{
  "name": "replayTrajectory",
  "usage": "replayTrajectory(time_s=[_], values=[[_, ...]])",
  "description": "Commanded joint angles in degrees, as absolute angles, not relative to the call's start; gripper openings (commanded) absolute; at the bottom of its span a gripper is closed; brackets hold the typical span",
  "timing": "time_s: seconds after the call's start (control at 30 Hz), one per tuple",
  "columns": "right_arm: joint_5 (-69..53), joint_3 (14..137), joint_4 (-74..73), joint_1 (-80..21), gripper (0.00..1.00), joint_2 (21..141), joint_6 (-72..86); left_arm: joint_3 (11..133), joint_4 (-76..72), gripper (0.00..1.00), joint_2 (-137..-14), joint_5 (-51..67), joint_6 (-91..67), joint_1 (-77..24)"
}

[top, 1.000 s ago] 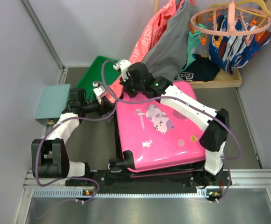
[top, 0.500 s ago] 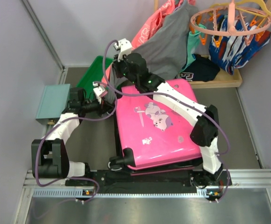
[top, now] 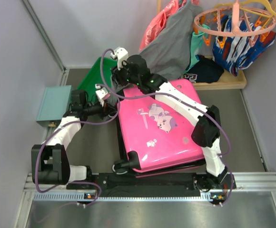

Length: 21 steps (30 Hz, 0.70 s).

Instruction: Open, take out, and arrange the luggage

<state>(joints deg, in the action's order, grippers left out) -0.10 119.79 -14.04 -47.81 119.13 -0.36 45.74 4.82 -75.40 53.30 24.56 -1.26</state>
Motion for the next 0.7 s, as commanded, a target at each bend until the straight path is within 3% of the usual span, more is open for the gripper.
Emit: replayTrajectory(time_s=[0.0,0.2,0.43,0.53,0.57,0.67], values=[[-9.22,119.36,-21.79,-46.5,0.46,112.86,-0.47,47.02,1.76,0.0,-73.39,57.84,23.12,-4.13],[-9.75,115.15,-20.14,-46.41,0.66,111.27,12.81,46.67,0.88,0.0,-72.86,57.31,21.89,-7.11],[-10.21,114.87,-19.24,-46.41,0.65,114.07,19.42,46.32,0.44,0.0,-72.86,55.2,21.71,-10.37],[-10.71,116.8,-18.12,-46.41,0.5,117.41,20.47,46.14,-1.14,0.0,-72.51,55.55,20.74,-10.63],[-11.51,117.5,-17.06,-46.41,0.35,118.03,20.65,46.23,-1.14,0.0,-72.25,55.46,20.83,-10.9],[-13.27,118.47,-11.97,-46.41,0.1,119.97,21.97,46.14,-0.97,0.0,-71.81,54.67,21.09,-11.6]])
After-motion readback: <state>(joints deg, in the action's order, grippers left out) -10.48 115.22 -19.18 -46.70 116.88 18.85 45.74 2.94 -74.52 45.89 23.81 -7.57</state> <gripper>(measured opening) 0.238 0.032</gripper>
